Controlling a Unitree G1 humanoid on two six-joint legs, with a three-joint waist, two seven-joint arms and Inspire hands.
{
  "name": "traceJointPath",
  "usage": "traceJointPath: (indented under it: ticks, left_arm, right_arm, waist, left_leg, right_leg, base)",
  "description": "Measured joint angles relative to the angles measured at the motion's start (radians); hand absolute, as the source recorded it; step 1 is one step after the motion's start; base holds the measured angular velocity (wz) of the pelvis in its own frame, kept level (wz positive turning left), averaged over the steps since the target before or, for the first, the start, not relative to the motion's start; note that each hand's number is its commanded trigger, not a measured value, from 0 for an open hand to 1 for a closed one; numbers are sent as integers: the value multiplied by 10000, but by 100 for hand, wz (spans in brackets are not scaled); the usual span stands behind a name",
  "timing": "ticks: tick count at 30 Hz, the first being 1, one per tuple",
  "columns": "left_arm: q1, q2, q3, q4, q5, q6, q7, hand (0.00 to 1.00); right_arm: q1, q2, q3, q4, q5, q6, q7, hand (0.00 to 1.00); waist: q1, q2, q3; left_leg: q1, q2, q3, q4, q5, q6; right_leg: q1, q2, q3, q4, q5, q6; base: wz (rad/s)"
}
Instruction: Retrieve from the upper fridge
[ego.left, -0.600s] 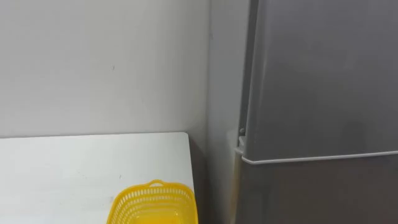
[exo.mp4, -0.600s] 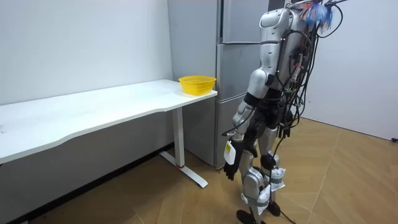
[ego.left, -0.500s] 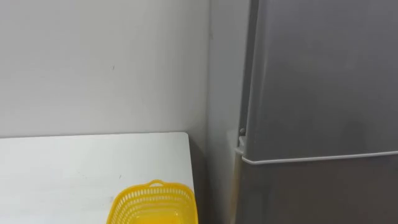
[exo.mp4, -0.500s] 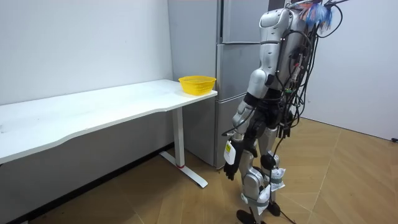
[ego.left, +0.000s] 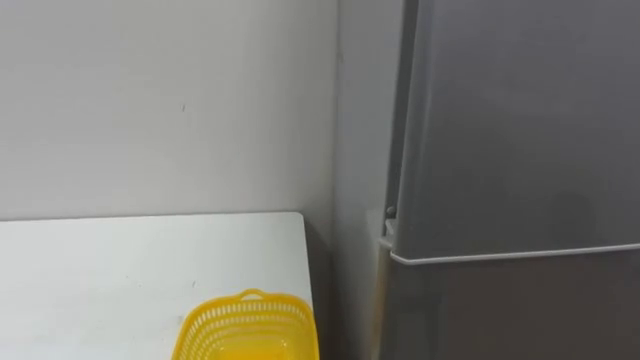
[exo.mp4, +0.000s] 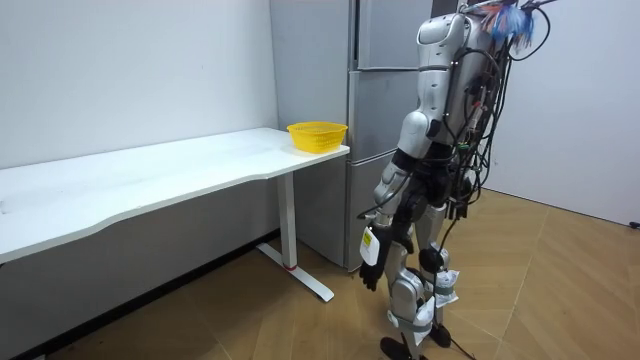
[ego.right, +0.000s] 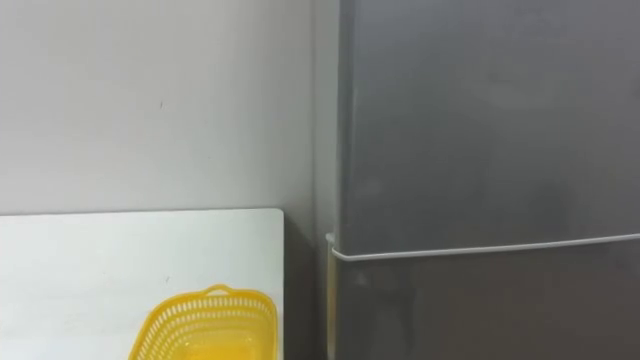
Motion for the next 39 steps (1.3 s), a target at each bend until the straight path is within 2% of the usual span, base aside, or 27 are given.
traceJointPath:
  ticks: [12,21,27,30,32,33,35,36,38,39]
  left_arm:
    - [155,-143,68,11,-36,29,-12,0]
    - [243,-167,431,6,-2207,27,627,0]
    - [478,-133,1342,151,-4671,89,1736,0]
    - [488,-70,1740,277,-6379,301,2535,0]
    - [486,-61,2441,112,-7984,368,3220,0]
    - [469,-56,3096,-354,-9288,235,3617,0]
    - [238,-15,3810,-1204,-11546,-430,4276,0]
    - [141,-12,3956,-1388,-12023,-579,4398,0]
    - [-234,-102,4674,-2233,-13306,-1011,4941,0]
    - [-282,-118,4817,-2467,-13527,-1123,5093,0]
  right_arm:
    - [174,19,5,75,71,23,-24,0]
    - [156,40,-100,76,345,48,-299,0]
    - [152,24,-656,88,593,136,-323,0]
    - [142,22,-975,113,973,130,-492,0]
    - [138,26,-1064,88,978,127,-603,0]
    - [125,17,-1240,78,973,126,-639,0]
    - [117,-33,-1265,57,977,119,-782,0]
    - [121,-37,-1268,57,980,119,-804,0]
    - [161,-42,-1519,7,756,75,-857,0]
    - [183,-43,-1614,-39,719,35,-866,0]
  waist:
    - [-3,12,2]
    - [-23,100,-3]
    - [-45,181,-7]
    - [2,170,10]
    - [20,209,-3]
    - [54,167,24]
    - [157,183,14]
    - [188,182,14]
    - [426,193,3]
    - [485,196,-8]
  left_leg:
    - [78,0,-12,18,0,1]
    - [81,-8,-107,18,-33,5]
    - [40,-10,-159,82,-35,-1]
    - [-23,-12,-206,192,-43,-14]
    - [-24,-4,-216,196,-52,-26]
    - [-27,2,-215,177,-52,-26]
    - [-17,8,-209,106,-52,-27]
    - [-16,10,-206,100,-52,-27]
    - [-67,8,-160,84,-51,-27]
    - [-94,9,-149,82,-51,-27]
  right_leg:
    - [128,-8,-2,-43,-3,-1]
    - [125,-15,-97,-38,-16,7]
    - [107,-25,-166,-37,-46,-8]
    - [111,-33,-220,-47,-45,-9]
    - [106,-23,-217,-47,-49,-14]
    - [93,-18,-218,-35,-50,-17]
    - [96,-13,-201,5,-56,-28]
    - [90,-7,-186,10,-56,-28]
    - [-108,-13,-98,181,-65,-52]
    - [-159,-10,-79,190,-63,-55]
  base:
    - [0]
    - [2]
    - [1]
    - [5]
    - [2]
    - [0]
    - [-2]
    - [-8]
    - [-18]
    - [-20]
